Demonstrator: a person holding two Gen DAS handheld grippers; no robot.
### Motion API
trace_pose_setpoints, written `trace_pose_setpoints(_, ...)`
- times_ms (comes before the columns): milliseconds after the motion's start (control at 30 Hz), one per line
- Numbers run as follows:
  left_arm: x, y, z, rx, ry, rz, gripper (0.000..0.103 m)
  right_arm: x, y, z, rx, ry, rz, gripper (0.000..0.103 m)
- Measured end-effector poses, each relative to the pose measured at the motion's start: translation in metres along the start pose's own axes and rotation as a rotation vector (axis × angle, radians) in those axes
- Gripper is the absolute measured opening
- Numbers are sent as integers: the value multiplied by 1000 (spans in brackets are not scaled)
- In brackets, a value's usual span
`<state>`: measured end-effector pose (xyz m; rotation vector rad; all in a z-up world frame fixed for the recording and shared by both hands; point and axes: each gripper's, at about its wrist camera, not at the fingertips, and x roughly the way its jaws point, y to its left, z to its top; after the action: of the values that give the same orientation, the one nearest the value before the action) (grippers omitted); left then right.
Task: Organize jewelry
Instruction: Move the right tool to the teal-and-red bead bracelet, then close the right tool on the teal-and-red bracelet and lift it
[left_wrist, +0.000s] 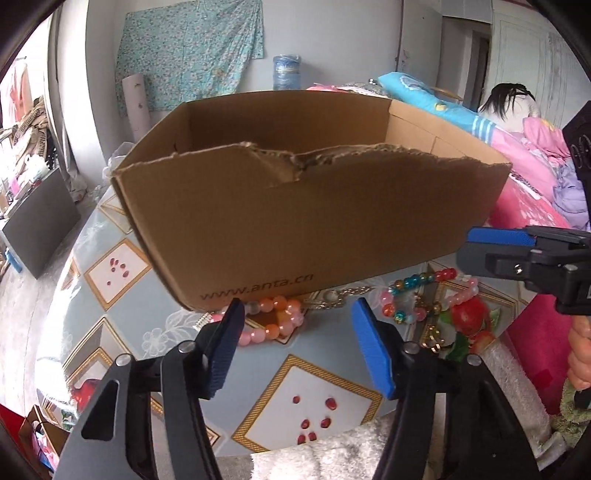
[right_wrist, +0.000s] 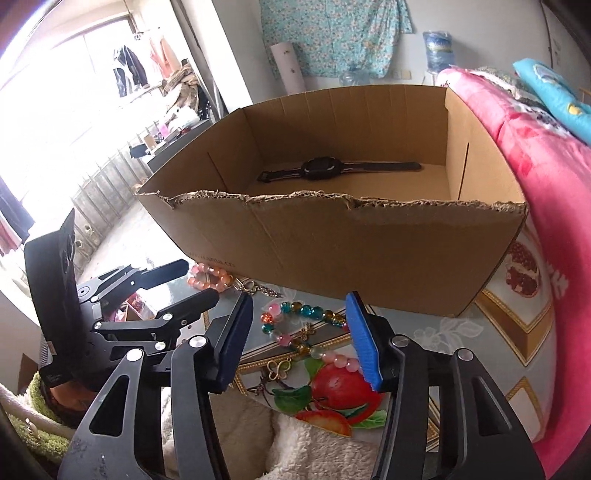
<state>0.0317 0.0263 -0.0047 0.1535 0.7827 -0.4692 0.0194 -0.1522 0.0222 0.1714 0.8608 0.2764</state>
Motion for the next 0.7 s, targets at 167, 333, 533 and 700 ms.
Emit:
trace_pose_setpoints(167,-3,-17,-1,-2,17,-171,45,-1,-12,-11,-5,33,-49,41)
trace_pose_setpoints(333,9,-23,3,-55,73,-242,31,4,-29,-22,64,79,-94,36)
trace_pose_setpoints(533,27,-27,9,-64,121,-211,27,12,-39,-27,100,92,-108,35)
trace_pose_setpoints(700,35,-33,13,-34,139,-176,22,16,-33,-27,67,94,-133,28)
